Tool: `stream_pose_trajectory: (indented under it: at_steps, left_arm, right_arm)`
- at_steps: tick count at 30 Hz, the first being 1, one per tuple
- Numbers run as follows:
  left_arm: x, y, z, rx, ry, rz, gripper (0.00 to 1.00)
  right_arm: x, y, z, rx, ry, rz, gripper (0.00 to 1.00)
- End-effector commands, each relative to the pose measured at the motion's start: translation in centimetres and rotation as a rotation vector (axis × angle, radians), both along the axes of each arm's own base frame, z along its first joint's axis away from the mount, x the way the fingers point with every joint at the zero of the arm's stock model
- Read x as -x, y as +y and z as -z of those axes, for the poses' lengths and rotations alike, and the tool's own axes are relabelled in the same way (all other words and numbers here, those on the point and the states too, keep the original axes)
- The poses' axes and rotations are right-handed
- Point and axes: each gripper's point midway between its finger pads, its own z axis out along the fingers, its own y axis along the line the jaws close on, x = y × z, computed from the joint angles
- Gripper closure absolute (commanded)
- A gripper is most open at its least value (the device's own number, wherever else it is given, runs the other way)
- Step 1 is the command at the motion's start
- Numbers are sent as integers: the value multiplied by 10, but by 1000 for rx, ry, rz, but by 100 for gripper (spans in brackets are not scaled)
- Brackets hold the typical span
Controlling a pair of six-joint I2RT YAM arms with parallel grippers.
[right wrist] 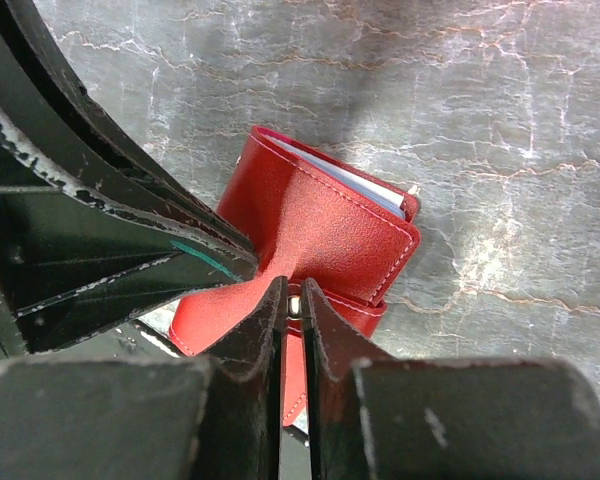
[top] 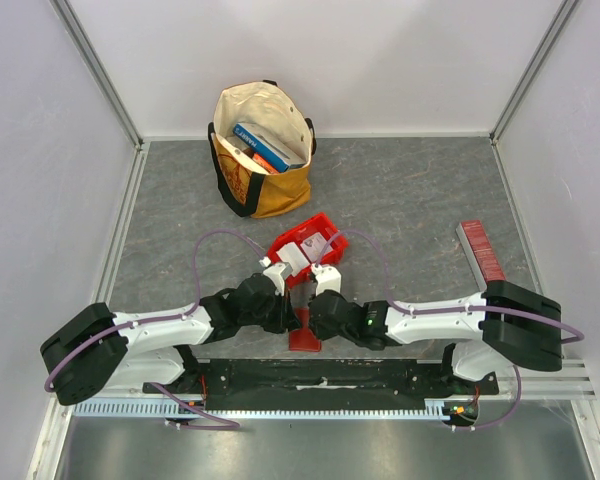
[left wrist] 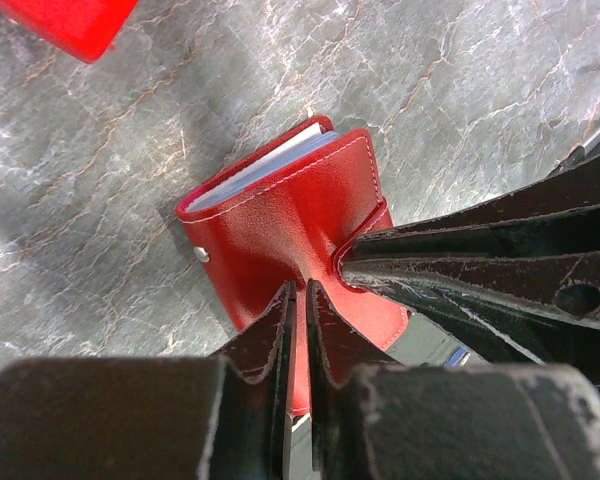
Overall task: Put the credit cards into the card holder
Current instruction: Close the card holder at the center of the board.
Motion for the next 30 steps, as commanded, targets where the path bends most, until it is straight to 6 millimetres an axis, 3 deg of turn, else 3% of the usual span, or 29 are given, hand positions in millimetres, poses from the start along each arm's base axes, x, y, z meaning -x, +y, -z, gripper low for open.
stream_pose_trajectory:
  at_steps: [1,19,30]
  left_arm:
    - [1,0,0,5,15,-18,87]
    - [1,1,0,7,11,-18,87]
    - [1,0,-1,10,11,-16,87]
  right_arm:
    - [13,-8,11,61,27,-23,83]
    - [3,-10,-16,-32,-24,44,75]
    - [10,-12,-6,-24,19,37,78]
